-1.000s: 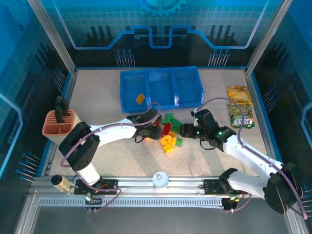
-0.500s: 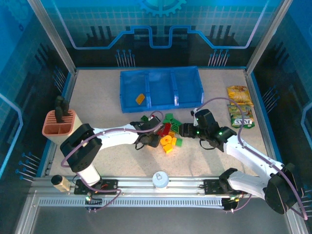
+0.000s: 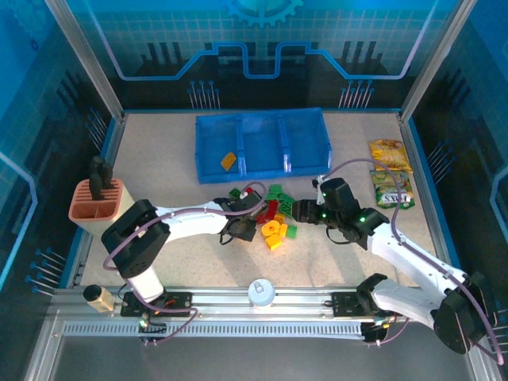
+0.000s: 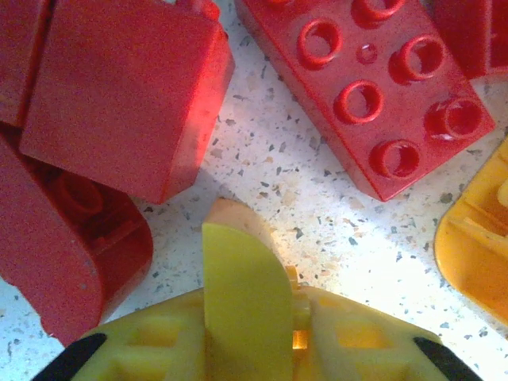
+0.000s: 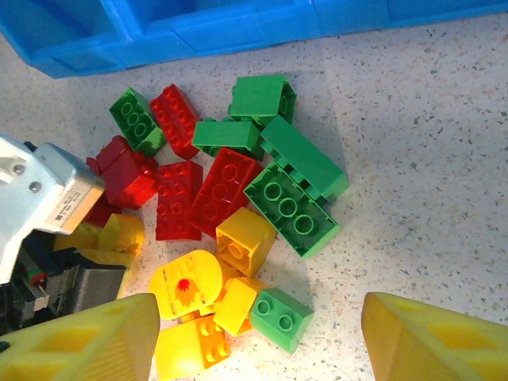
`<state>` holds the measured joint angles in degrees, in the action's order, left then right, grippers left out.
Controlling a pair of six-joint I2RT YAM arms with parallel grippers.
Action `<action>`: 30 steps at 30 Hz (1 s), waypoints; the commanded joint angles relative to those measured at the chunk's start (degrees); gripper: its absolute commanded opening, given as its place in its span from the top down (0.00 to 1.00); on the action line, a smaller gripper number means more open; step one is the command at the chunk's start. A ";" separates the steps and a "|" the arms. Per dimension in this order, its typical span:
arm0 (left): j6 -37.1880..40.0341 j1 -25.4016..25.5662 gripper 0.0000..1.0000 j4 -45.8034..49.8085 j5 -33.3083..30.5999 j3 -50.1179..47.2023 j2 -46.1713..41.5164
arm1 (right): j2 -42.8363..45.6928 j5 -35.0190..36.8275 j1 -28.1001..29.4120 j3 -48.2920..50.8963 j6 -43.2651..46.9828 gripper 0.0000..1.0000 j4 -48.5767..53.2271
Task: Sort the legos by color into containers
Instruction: Pick up the lego from the center of the table, then place the lego in the container.
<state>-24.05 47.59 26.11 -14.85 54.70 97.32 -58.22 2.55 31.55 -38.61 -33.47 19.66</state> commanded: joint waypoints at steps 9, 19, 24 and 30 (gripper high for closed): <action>-1.39 -11.99 0.79 0.29 4.21 5.84 -16.18 | 1.79 -1.36 -0.42 2.89 -0.97 0.31 -0.05; -0.08 -28.27 0.80 -1.02 8.70 22.65 -2.70 | -0.37 -2.04 3.17 4.34 -2.48 0.32 -1.79; 1.45 -29.59 0.79 0.09 6.71 30.90 6.65 | -1.52 -2.11 5.00 4.15 -2.22 0.32 -0.73; 2.82 -30.32 0.78 3.62 6.03 38.50 15.46 | -2.47 -1.49 7.23 4.33 -2.21 0.31 0.14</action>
<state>-23.33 18.00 26.79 -8.95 89.69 110.98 -60.25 1.02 37.45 -34.70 -35.03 19.03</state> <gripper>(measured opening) 0.256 0.687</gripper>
